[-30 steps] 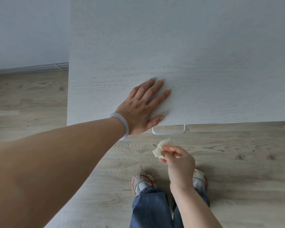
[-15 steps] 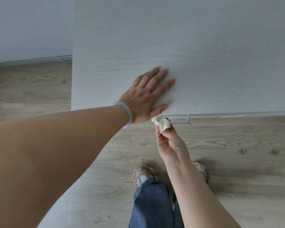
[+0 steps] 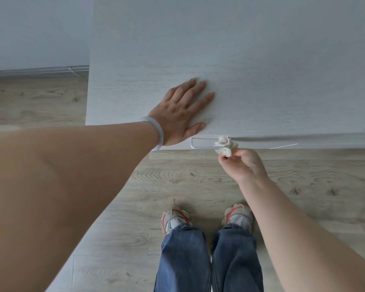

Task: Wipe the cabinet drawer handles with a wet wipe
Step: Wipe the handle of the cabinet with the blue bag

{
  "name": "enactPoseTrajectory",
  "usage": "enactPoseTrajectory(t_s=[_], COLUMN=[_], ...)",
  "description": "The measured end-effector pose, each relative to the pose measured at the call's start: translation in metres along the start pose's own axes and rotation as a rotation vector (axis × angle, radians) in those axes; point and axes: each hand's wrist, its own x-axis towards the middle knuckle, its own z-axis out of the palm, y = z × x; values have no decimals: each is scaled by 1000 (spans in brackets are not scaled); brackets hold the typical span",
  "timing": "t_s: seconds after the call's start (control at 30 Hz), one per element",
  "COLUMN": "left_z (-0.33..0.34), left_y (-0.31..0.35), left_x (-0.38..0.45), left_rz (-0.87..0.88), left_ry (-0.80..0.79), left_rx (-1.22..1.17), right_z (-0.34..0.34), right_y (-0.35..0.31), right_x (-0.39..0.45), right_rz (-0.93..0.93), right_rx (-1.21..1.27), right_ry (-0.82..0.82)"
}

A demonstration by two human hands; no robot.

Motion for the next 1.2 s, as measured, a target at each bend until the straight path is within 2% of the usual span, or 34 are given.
enactPoseTrajectory(t_s=[0.1,0.27,0.43,0.6,0.67,0.77,0.83,0.93,1.07,1.2], left_z=[-1,0,-1,-5,-7,-17,-29,-55,-103,-169], left_y=[1,1,3,11,15,25,37,60,101,141], left_x=[0,-1,-1,-4,-6,-6,-5,-12,-31,-43], left_rz=[2,2,-4,-24,-37,-116,-195,-303,-306,-366], left_ry=[-1,-16,-35,-78,-91,-153,-244,-426,-564,-492], left_rx=[2,-5,-11,-47,-38,-81,-107,-147,-203,-399], right_z=[-4,-16,-22,-18,-20,-31,-38,-40,-21,9], right_y=[7,29,61,72,66,50,33,4,-31,-60], right_x=[6,11,0,-6,-15,-39,-60,-98,-157,-223], right_rz=[64,40,-78,-97,-95,-91,-112,-212,-299,-339], right_rx=[3,63,80,68,-142,-766,-917,-880,-878,-945], right_ry=[-171,-432,-229,-154,-175,-231,-201,-115,-121,-196])
